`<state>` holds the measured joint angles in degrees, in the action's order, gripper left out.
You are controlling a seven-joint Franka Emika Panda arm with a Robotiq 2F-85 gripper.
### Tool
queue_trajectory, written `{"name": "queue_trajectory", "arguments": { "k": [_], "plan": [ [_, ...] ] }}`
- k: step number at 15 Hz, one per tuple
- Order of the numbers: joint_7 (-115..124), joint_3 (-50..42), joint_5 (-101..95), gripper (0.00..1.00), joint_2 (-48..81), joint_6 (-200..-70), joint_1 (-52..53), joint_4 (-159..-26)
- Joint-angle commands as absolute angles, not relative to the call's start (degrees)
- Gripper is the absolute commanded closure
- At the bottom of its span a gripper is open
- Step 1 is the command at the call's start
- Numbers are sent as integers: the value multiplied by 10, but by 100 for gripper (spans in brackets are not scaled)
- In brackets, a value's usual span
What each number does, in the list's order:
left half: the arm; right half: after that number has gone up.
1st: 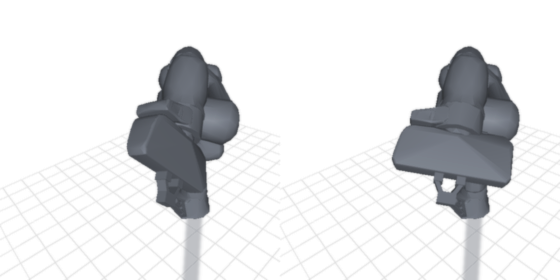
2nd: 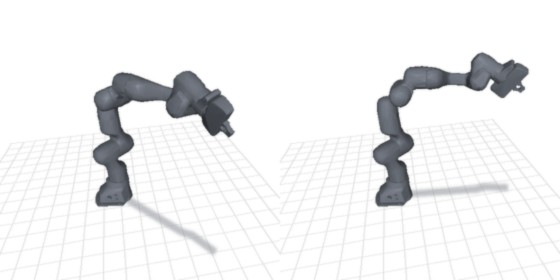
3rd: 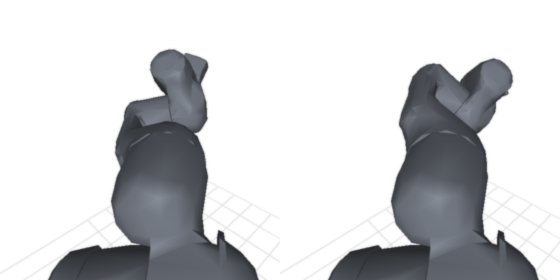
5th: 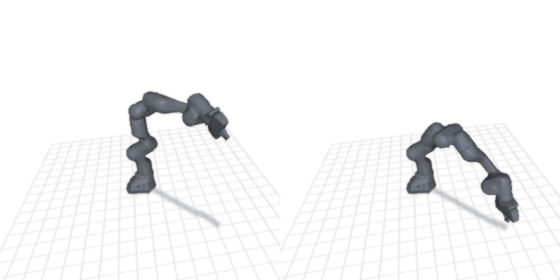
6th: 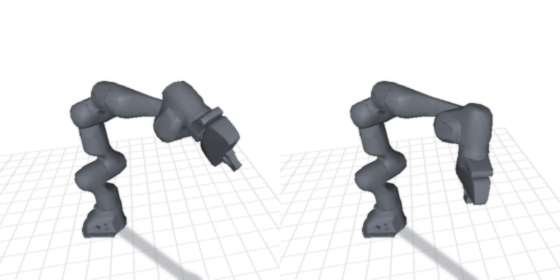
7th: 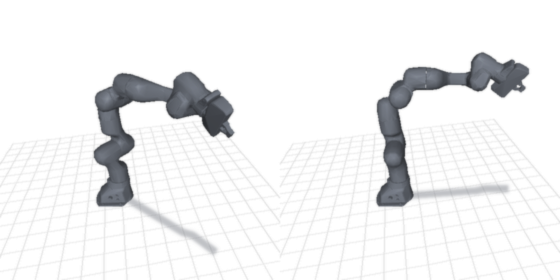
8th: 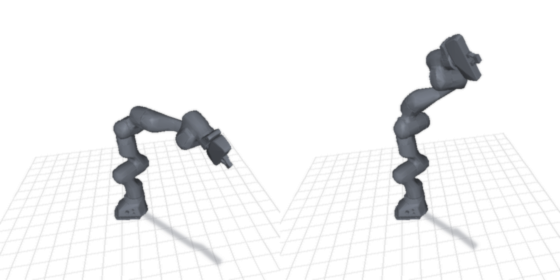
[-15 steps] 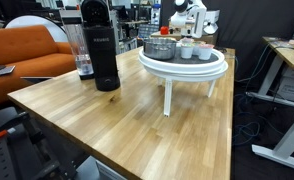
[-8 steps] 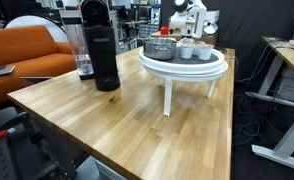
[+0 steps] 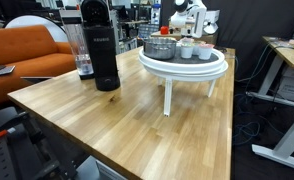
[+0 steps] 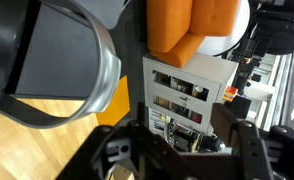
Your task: Close the lid of the coffee maker
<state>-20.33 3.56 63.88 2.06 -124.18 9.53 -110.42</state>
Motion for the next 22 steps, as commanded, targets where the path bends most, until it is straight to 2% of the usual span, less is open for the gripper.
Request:
{"name": "queue_trajectory", "arguments": {
  "k": [1,2,6,7,22],
  "plan": [
    [-204,49,658,61,30,-1248,85,-1092],
    [-202,50,659,70,30,-1248,85,-1092],
    [-197,50,654,97,27,-1261,85,-1098],
    [-197,50,651,99,27,-1266,85,-1101],
    [-129,71,485,100,35,-1301,92,-1118]
  ]
}}
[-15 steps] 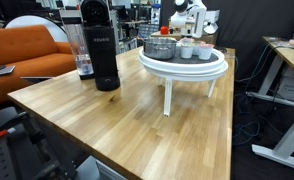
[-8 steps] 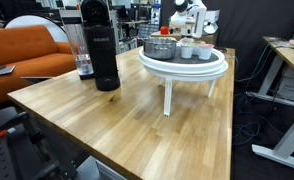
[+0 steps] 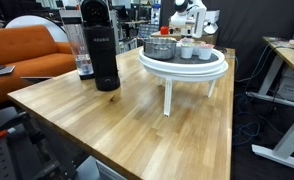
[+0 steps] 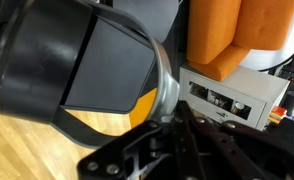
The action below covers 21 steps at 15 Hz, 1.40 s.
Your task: Close the lid of the coffee maker
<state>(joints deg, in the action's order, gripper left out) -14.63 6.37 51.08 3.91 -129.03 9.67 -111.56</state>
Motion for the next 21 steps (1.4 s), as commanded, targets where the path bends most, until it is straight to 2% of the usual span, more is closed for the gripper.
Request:
{"name": "queue_trajectory", "arguments": {
  "k": [1,21],
  "plan": [
    [-126,71,480,100,33,-1300,91,-1119],
    [-85,33,436,100,-71,-1285,52,-1250]
  ]
}}
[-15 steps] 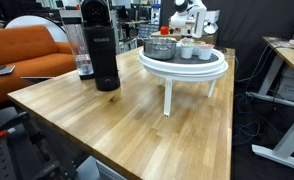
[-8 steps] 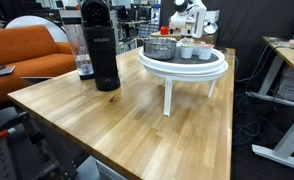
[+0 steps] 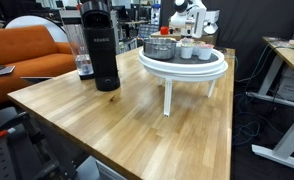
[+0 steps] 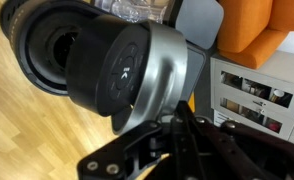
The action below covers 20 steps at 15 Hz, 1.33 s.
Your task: Close the lid of the coffee maker
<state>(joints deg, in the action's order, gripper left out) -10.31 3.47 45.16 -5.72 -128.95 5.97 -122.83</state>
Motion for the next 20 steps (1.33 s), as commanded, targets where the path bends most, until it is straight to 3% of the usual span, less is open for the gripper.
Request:
{"name": "queue_trajectory", "arguments": {
  "k": [1,20],
  "plan": [
    [-83,31,435,100,-72,-1283,50,-1255],
    [-8,17,468,100,-125,-1315,37,-1364]
  ]
}}
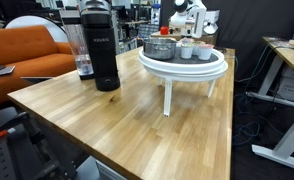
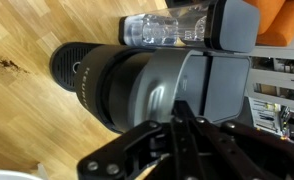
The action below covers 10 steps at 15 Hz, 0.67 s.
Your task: Close the lid of the coffee maker
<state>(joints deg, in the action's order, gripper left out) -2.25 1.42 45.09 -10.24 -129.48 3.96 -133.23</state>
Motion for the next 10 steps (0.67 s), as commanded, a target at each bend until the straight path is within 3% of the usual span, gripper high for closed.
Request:
{"name": "queue_trajectory", "arguments": {
  "k": [1,10],
  "plan": [
    [-5,16,474,100,-129,-1319,37,-1372],
    [-5,12,518,100,-151,-1333,34,-1410]
  ]
}}
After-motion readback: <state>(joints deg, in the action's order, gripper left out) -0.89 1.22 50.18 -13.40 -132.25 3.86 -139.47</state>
